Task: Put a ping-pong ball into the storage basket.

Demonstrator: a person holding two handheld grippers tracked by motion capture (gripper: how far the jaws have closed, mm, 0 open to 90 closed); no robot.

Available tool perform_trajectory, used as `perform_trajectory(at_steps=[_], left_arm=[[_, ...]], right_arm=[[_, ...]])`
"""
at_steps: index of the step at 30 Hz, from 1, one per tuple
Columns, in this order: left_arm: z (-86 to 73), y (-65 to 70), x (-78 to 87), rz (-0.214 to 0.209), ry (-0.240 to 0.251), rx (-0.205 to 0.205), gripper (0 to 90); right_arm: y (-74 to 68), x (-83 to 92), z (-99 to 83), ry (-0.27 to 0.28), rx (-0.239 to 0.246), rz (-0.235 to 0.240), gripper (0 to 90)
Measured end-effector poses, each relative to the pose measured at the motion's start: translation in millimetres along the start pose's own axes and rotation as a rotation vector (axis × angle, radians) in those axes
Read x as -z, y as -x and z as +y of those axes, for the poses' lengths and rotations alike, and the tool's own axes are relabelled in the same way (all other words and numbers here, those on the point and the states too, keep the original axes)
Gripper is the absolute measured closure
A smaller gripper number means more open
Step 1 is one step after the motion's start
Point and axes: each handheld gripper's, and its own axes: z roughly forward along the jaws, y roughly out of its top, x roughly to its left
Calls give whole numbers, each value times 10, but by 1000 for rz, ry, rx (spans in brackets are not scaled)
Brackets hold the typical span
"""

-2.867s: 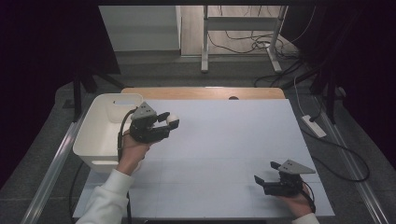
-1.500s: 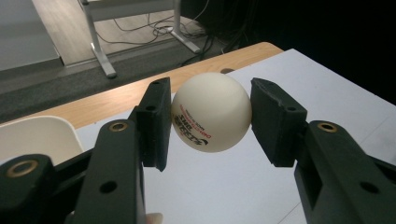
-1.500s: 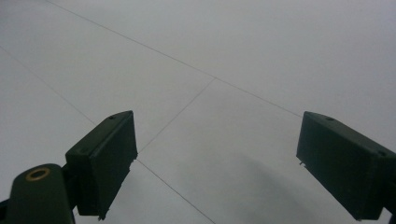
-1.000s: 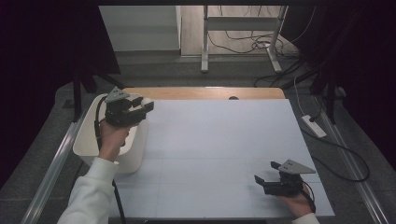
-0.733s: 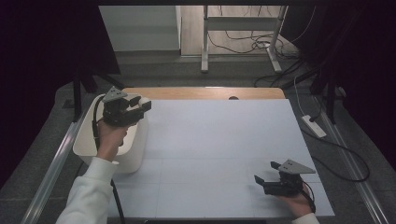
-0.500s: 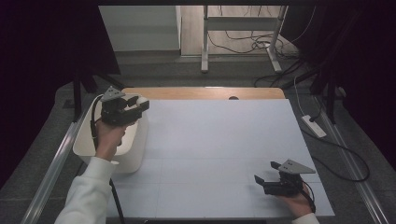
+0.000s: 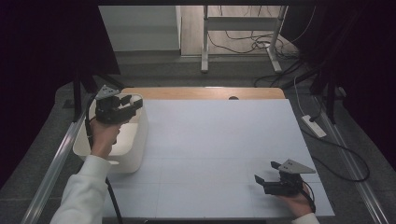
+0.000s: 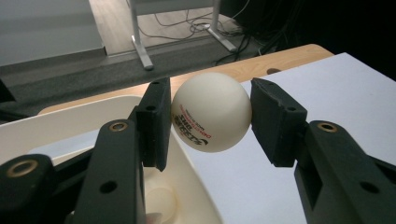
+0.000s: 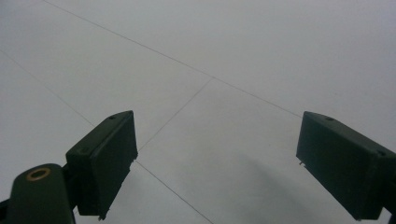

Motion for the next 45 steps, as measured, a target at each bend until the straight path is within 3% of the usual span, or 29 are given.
perform_trajectory(at_steps=[3, 16, 28, 37, 45], left_arm=[[4, -61, -12, 29, -12, -4, 503], [-36, -232, -57, 76, -53, 23, 503], [-90, -285, -202, 74, -110, 43, 502], [-132, -329, -332, 74, -198, 55, 501], [-191, -375, -432, 98, -276, 65, 499]], right_arm=[[1, 1, 0, 0, -1, -1, 124], [5, 0, -2, -1, -1, -2, 124], [7, -4, -2, -5, -10, -3, 127], [11, -1, -4, -6, -8, -6, 126], [10, -3, -5, -6, -7, -2, 127]])
